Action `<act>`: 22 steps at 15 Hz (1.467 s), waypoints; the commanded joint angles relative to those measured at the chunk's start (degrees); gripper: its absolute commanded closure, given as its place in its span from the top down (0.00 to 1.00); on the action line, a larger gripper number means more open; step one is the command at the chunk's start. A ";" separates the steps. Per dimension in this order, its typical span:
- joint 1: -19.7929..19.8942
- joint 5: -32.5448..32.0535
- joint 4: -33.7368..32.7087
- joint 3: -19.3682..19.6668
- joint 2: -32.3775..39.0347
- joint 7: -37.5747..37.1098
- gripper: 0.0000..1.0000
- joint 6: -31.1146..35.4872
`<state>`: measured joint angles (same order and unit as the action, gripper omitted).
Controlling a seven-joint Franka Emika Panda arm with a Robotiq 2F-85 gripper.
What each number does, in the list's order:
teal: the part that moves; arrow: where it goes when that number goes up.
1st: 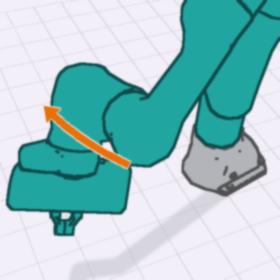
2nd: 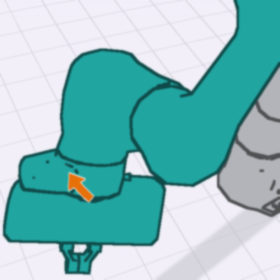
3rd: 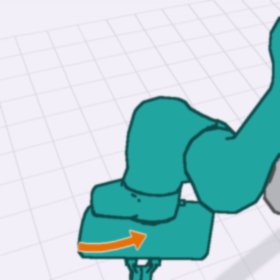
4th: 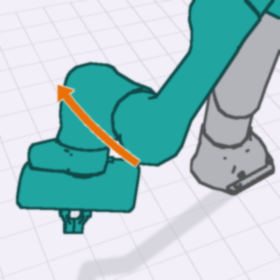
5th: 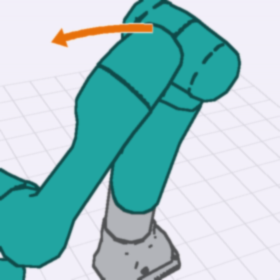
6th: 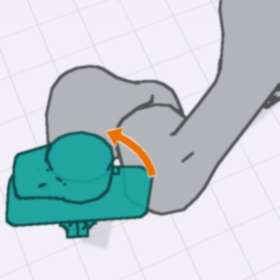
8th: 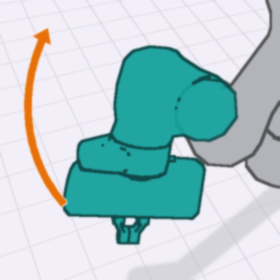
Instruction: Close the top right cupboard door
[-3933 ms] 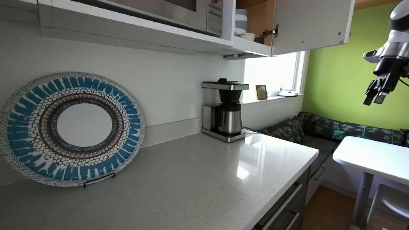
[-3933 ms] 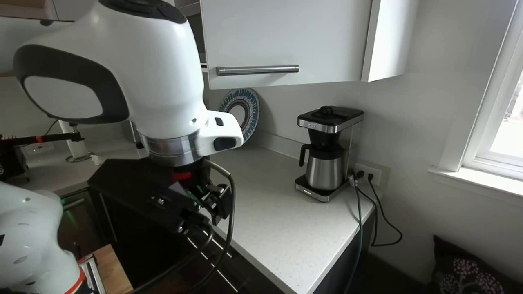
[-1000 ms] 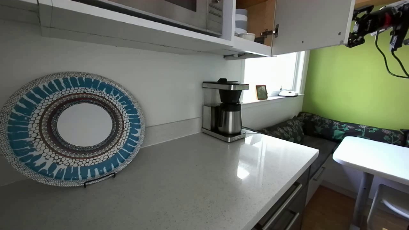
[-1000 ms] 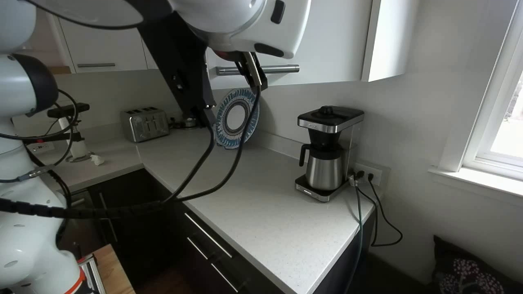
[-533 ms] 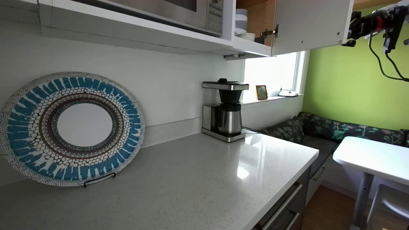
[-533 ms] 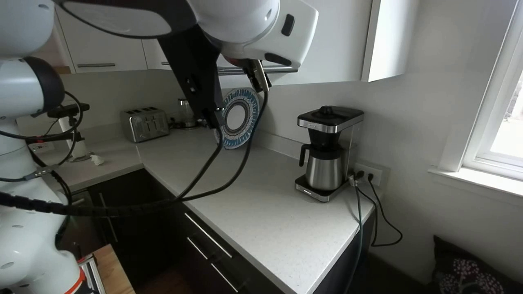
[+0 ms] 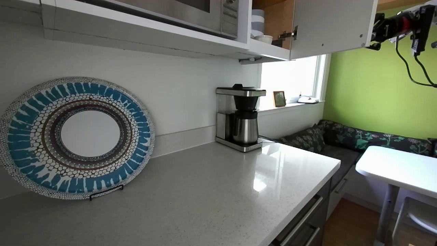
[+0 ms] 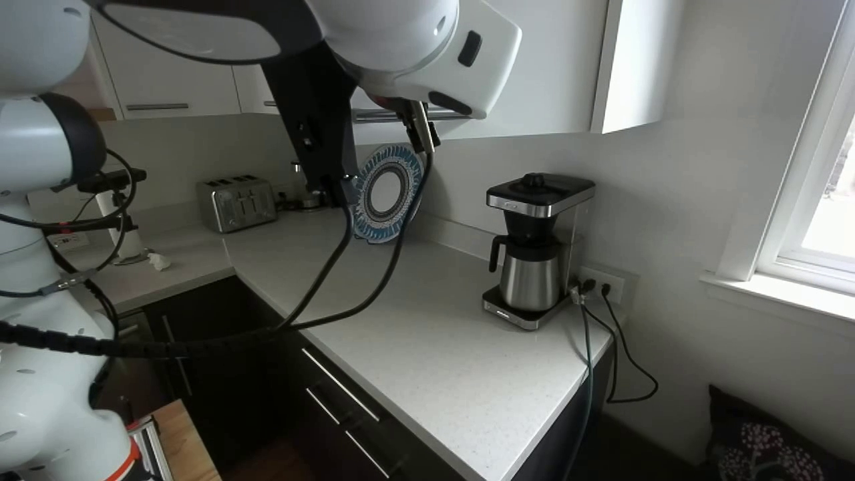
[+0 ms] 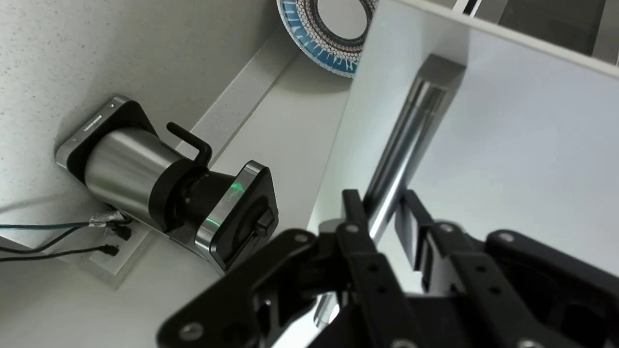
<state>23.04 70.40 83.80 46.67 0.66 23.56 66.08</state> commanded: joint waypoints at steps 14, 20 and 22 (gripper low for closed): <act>-1.61 -5.14 12.12 -17.94 -11.41 -2.99 0.06 15.13; -0.81 -4.06 9.33 -18.29 -9.25 -4.00 0.23 13.42; -0.79 -4.06 9.40 -18.18 -9.36 -3.96 0.23 13.42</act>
<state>21.74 66.15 93.55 28.78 -9.00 19.63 79.82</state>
